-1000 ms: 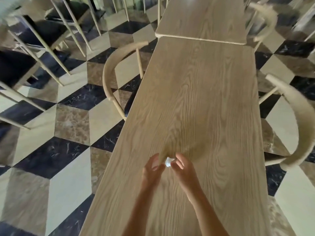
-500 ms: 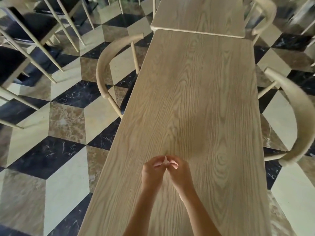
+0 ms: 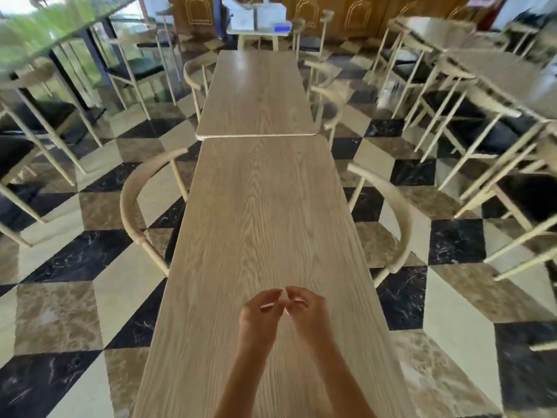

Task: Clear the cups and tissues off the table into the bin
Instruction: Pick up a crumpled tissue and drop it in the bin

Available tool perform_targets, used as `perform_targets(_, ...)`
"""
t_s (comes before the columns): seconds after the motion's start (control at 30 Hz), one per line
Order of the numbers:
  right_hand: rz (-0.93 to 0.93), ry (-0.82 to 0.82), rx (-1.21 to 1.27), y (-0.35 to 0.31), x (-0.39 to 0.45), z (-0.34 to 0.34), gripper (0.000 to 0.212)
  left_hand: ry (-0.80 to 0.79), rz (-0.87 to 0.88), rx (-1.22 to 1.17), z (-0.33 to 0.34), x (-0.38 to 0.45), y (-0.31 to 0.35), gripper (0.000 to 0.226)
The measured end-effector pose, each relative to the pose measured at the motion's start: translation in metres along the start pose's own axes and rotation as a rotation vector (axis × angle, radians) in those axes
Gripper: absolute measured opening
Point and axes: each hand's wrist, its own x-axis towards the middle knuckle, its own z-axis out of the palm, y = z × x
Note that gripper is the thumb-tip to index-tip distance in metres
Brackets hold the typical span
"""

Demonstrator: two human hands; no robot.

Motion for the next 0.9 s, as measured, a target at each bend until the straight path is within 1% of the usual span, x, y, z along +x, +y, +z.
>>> perform_targets(0.03, -0.021, 0.031, 0.006, -0.005, -0.008, -0.013, 0.021, -0.025, 0.027, 0.009, 0.008, -0.007, 0.009, 0.015)
perform_targets(0.13, -0.105, 0.109, 0.006, -0.019, -0.032, -0.055, 0.049, -0.101, 0.107, 0.025, 0.037, -0.028, 0.036, 0.015)
perform_targets(0.17, -0.134, 0.137, 0.005, -0.022, -0.041, -0.071, 0.053, -0.128, 0.136, 0.041, 0.048, -0.037, 0.045, 0.013)
perform_targets(0.23, -0.177, 0.199, -0.006, -0.024, -0.060, -0.102, 0.051, -0.180, 0.200, 0.075, 0.073, -0.057, 0.060, 0.010)
perform_targets(0.33, -0.213, 0.335, -0.041, -0.017, -0.097, -0.163, 0.049, -0.292, 0.297, 0.097, 0.120, -0.102, 0.082, 0.009)
perform_targets(0.4, -0.227, 0.421, -0.068, -0.009, -0.129, -0.209, 0.037, -0.389, 0.316, 0.069, 0.156, -0.139, 0.091, 0.006)
perform_targets(0.47, -0.239, 0.515, -0.083, 0.004, -0.166, -0.259, 0.021, -0.469, 0.319, 0.033, 0.197, -0.182, 0.097, 0.015)
perform_targets(0.5, -0.233, 0.560, -0.087, 0.012, -0.186, -0.285, 0.017, -0.517, 0.322, 0.019, 0.218, -0.205, 0.099, 0.015)
perform_targets(0.6, -0.192, 0.672, -0.065, 0.042, -0.256, -0.364, 0.018, -0.673, 0.323, 0.008, 0.288, -0.286, 0.101, 0.007)
perform_targets(0.67, -0.178, 0.787, -0.061, 0.064, -0.308, -0.415, 0.016, -0.779, 0.346, 0.020, 0.334, -0.343, 0.100, 0.008)
perform_targets(0.8, -0.082, 1.011, -0.021, 0.107, -0.413, -0.501, 0.014, -0.986, 0.466, 0.074, 0.419, -0.455, 0.093, 0.022)
perform_targets(0.9, -0.035, 1.189, -0.045, 0.139, -0.485, -0.551, 0.018, -1.154, 0.464, 0.125, 0.472, -0.534, 0.081, 0.028)
